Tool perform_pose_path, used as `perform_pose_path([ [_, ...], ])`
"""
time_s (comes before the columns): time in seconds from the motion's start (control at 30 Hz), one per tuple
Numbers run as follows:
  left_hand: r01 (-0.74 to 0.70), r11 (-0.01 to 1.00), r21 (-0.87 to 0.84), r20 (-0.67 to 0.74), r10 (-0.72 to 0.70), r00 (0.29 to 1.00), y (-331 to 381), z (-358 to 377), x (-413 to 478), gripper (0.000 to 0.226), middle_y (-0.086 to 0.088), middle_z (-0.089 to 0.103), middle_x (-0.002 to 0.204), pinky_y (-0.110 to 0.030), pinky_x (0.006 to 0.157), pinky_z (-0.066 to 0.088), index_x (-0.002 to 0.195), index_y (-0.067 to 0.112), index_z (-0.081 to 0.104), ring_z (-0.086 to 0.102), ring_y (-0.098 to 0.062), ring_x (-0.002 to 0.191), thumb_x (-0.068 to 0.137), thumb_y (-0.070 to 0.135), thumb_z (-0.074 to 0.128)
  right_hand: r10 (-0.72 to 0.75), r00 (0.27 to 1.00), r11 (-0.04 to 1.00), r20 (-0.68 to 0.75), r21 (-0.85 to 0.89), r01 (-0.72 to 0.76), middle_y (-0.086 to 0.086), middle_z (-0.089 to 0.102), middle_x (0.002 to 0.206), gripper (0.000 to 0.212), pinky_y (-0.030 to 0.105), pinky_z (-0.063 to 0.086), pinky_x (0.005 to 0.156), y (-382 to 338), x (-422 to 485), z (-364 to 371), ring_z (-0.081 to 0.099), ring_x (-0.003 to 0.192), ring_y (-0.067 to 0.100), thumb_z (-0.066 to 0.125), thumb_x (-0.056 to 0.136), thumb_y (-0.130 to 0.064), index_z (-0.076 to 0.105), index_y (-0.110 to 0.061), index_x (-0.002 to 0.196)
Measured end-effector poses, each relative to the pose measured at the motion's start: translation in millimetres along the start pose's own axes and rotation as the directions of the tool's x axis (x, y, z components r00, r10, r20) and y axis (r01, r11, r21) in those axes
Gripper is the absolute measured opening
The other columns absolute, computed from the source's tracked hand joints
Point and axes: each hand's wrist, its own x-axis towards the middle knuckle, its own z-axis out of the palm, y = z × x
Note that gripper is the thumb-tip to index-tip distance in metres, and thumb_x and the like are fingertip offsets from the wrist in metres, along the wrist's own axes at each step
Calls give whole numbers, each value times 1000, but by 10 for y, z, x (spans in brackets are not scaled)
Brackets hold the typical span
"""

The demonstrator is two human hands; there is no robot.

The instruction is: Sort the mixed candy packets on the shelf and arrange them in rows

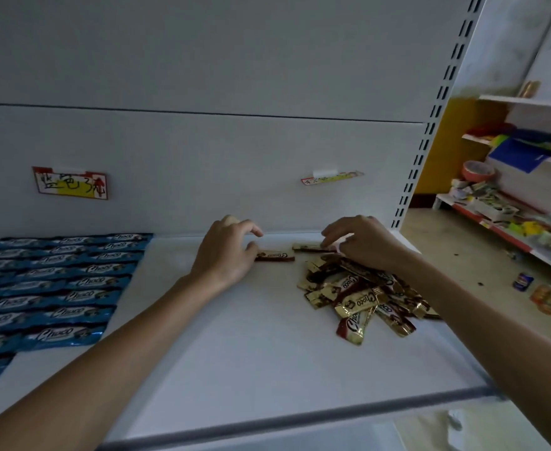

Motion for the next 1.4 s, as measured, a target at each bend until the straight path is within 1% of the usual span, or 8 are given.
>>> perform_pose_path([
  [0.23, -221, 974, 42, 170, 211, 963, 234, -8, -76, 28, -1, 58, 113, -27, 81, 43, 114, 19, 63, 54, -16, 103, 92, 13, 48, -56, 998, 998, 10, -20, 56, -3, 70, 97, 15, 18, 49, 82, -51, 58, 56, 59, 84, 4, 62, 86, -10, 73, -19, 92],
  [0.43, -250, 963, 100, 242, 220, 945, 231, 8, -93, 33, -1, 57, 117, -31, 90, 42, 118, 19, 63, 47, -17, 114, 90, 13, 45, -31, 999, 998, -18, -48, 30, -2, 69, 100, 16, -2, 37, 63, 2, 32, 95, 56, 82, 3, 61, 88, -11, 74, -16, 95],
  [0.67, -267, 963, -20, 331, 259, 908, 200, 6, -15, 42, 1, 60, 121, -28, 97, 41, 112, 15, 63, 53, -16, 114, 83, -3, 39, 7, 1000, 992, -1, -125, -7, 1, 67, 91, 11, 19, 45, 74, 64, 83, 55, 59, 82, 12, 63, 87, -17, 72, -15, 93],
  [0.97, -270, 954, 132, 261, 229, 938, 174, 63, 17, 32, -1, 54, 117, -30, 88, 39, 123, 20, 56, 48, -18, 110, 96, 30, 43, -95, 986, 983, 134, -145, 115, -3, 64, 113, 38, 6, 34, 75, 144, 135, -51, 54, 104, 9, 43, 91, 3, 70, -17, 106],
  [1.07, -295, 935, 198, 268, 238, 934, 193, 68, 37, 31, 2, 61, 105, -34, 84, 42, 104, 18, 62, 52, -17, 100, 94, 41, 44, -113, 980, 975, 161, -174, 141, -4, 64, 106, 37, 16, 45, 80, 161, 167, -72, 55, 95, 7, 46, 88, 3, 70, -20, 105],
  [1.17, -292, 936, 197, 268, 235, 934, 182, 26, 85, 20, 2, 64, 103, -32, 83, 41, 98, 18, 64, 54, -18, 100, 92, 32, 52, -129, 971, 968, 203, -187, 167, -2, 66, 99, 23, 25, 50, 82, 220, 229, -97, 57, 83, 6, 62, 85, -7, 71, -19, 103],
  [1.3, -304, 923, 236, 248, 246, 937, 150, -14, 130, 24, 0, 59, 107, -28, 85, 38, 109, 20, 66, 48, -19, 105, 92, 15, 50, -131, 979, 979, 157, -137, 153, -3, 66, 96, 18, 11, 42, 69, 263, 319, -75, 57, 81, 6, 72, 80, -23, 72, -16, 97],
  [1.4, -261, 938, 228, 221, 211, 952, 153, 39, 175, 28, -1, 60, 106, -30, 82, 42, 109, 20, 67, 53, -20, 103, 93, 11, 47, -113, 989, 983, 100, -132, 125, -2, 69, 91, 16, 25, 52, 74, 278, 388, -6, 61, 80, 10, 74, 78, -29, 73, -17, 89],
])
